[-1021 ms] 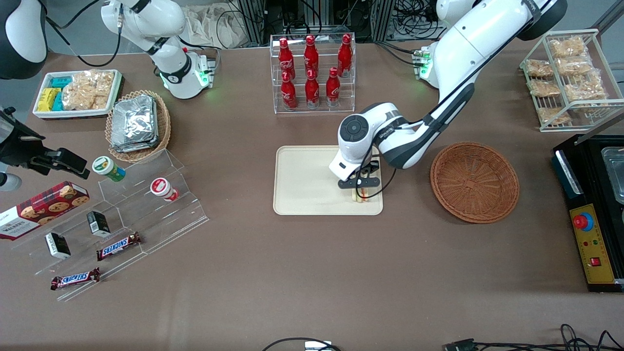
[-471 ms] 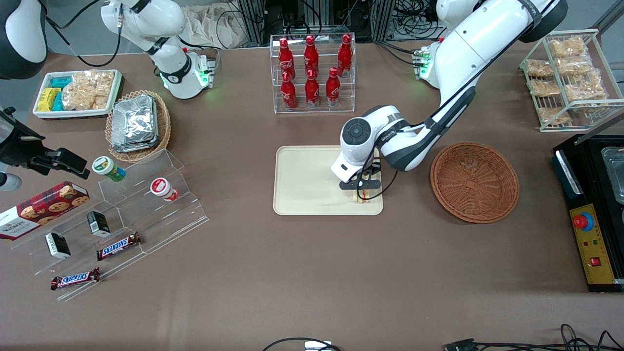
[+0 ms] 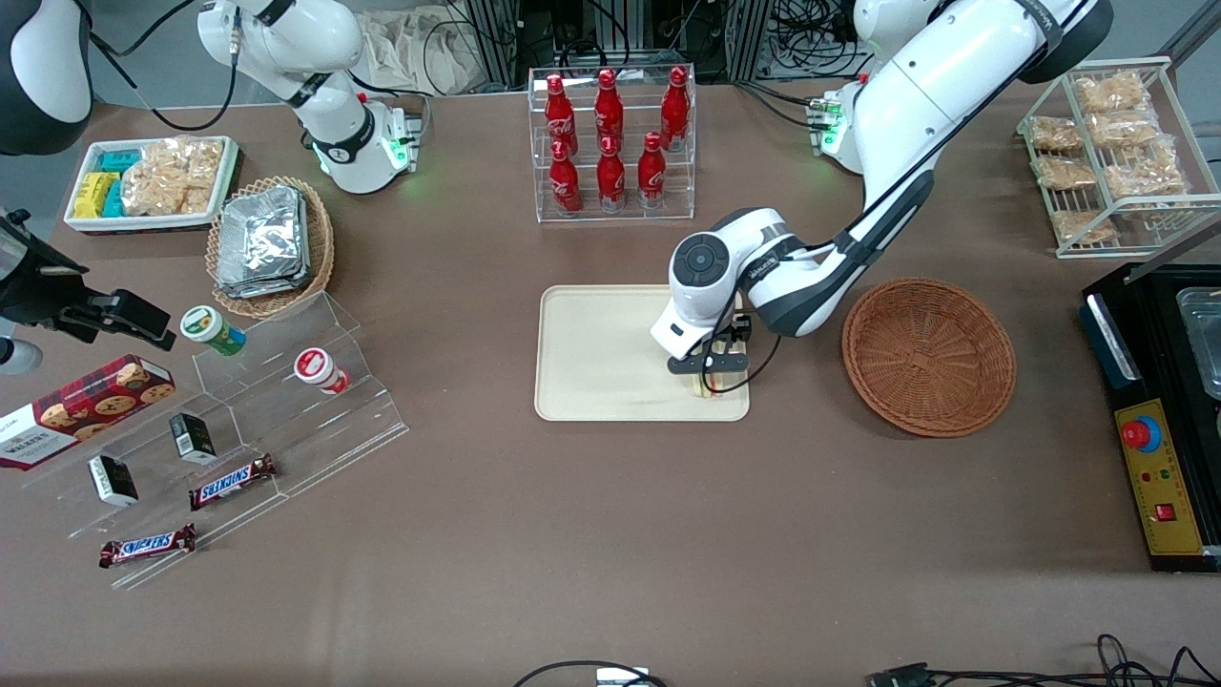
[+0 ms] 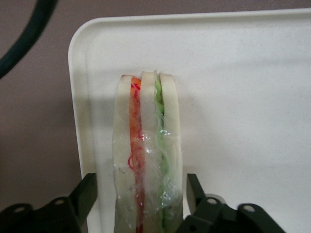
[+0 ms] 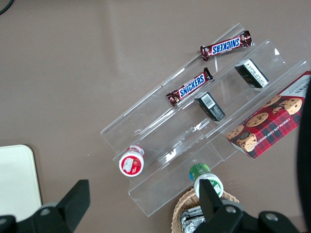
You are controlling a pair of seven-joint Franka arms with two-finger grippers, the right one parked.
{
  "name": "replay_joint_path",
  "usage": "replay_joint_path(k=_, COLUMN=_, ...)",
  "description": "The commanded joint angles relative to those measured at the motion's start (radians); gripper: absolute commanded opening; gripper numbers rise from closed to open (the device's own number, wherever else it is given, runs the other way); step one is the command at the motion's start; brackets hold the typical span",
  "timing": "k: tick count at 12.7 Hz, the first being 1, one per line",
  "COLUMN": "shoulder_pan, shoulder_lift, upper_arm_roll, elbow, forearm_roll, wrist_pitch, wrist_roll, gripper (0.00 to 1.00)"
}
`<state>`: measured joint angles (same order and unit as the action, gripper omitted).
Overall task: Place sandwich from basket to tray
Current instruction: 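Open the left gripper to release the sandwich on the tray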
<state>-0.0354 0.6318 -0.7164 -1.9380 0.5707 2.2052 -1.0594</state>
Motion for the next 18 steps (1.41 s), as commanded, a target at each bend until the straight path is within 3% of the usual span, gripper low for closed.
replay_joint_path(k=1, shoulder_pan=0.006, shoulder_lift=-0.007, upper_arm_roll=-0.003, elbow=-0.006, forearm_roll=0.001, wrist_pitch=-0.004, wrist_roll=-0.004, gripper=1.00)
replay_joint_path(k=7, shoulder_pan=0.006, shoulder_lift=-0.015, upper_arm_roll=-0.005, elbow=0.004, forearm_roll=-0.006, wrist_pitch=-0.007, wrist_roll=-0.004, gripper=1.00)
replay_joint_path(k=12, shoulder_pan=0.006, shoulder_lift=-0.065, upper_arm_roll=-0.021, elbow=0.172, forearm_roll=-0.197, wrist_pitch=-0.235, wrist_roll=0.096, gripper=1.00)
replay_joint_path(k=16, shoulder_pan=0.071, shoulder_lift=-0.280, upper_arm_roll=-0.002, elbow=0.189, forearm_roll=-0.403, wrist_pitch=-0.398, wrist_roll=0.325, gripper=1.00)
replay_joint_path(k=18, shoulder_pan=0.071, shoulder_lift=-0.410, upper_arm_roll=0.076, elbow=0.180, forearm_roll=-0.494, wrist_pitch=-0.474, wrist_roll=0.430, gripper=1.00)
